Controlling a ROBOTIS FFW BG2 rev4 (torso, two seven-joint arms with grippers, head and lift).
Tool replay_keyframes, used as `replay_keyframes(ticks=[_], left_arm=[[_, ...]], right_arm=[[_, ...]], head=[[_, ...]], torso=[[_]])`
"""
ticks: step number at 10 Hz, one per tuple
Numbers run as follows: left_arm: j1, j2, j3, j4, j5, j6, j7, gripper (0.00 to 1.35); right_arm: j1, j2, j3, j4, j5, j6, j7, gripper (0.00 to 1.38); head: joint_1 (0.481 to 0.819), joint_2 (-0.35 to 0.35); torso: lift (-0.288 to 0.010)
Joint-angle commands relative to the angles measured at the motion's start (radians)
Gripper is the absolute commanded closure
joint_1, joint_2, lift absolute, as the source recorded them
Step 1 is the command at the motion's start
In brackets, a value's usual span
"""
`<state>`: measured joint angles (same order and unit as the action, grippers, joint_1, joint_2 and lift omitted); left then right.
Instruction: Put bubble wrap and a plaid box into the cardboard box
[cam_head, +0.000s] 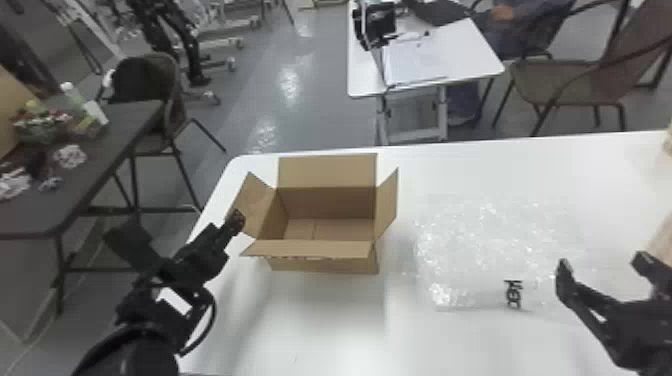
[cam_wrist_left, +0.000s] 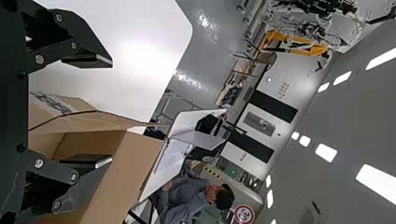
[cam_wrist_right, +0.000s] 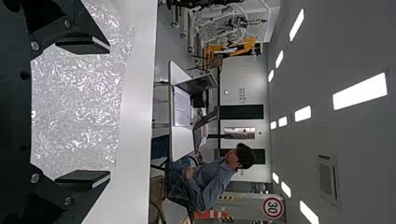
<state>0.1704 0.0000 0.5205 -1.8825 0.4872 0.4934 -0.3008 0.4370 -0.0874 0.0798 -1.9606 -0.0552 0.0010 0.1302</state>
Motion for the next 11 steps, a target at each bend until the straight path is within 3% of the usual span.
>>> replay_keyframes(ticks=[1, 7, 8, 9, 11], left_arm=[[-0.011, -0.003, -0.017, 0.034, 0.002, -0.024, -0.017, 0.53], [-0.065, 0.025, -0.054, 0.135, -0.01, -0.059, -0.061, 0.56], [-0.066, 0.021, -0.054, 0.129, -0.03, -0.058, -0.057, 0.96], [-0.069, 0.015, -0.051, 0.126, -0.029, -0.052, -0.052, 1.23], [-0.071, 0.011, -0.057, 0.125, -0.024, -0.065, -0.052, 1.22]], right_arm=[[-0.001, 0.0, 0.0, 0.0, 0.0, 0.001, 0.0, 0.32], [-0.017, 0.0, 0.002, 0.009, -0.003, 0.008, 0.022, 0.32], [-0.017, 0.0, 0.002, 0.011, -0.003, 0.008, 0.023, 0.32], [-0.017, 0.0, 0.002, 0.011, -0.005, 0.008, 0.023, 0.32], [-0.017, 0.0, 0.002, 0.016, -0.009, 0.008, 0.025, 0.32]], head=[[0.695, 0.273], [0.695, 0.243], [0.695, 0.242], [0.695, 0.244], [0.695, 0.244]], torso=[[-0.108], [-0.108], [-0.108], [-0.108], [-0.108]])
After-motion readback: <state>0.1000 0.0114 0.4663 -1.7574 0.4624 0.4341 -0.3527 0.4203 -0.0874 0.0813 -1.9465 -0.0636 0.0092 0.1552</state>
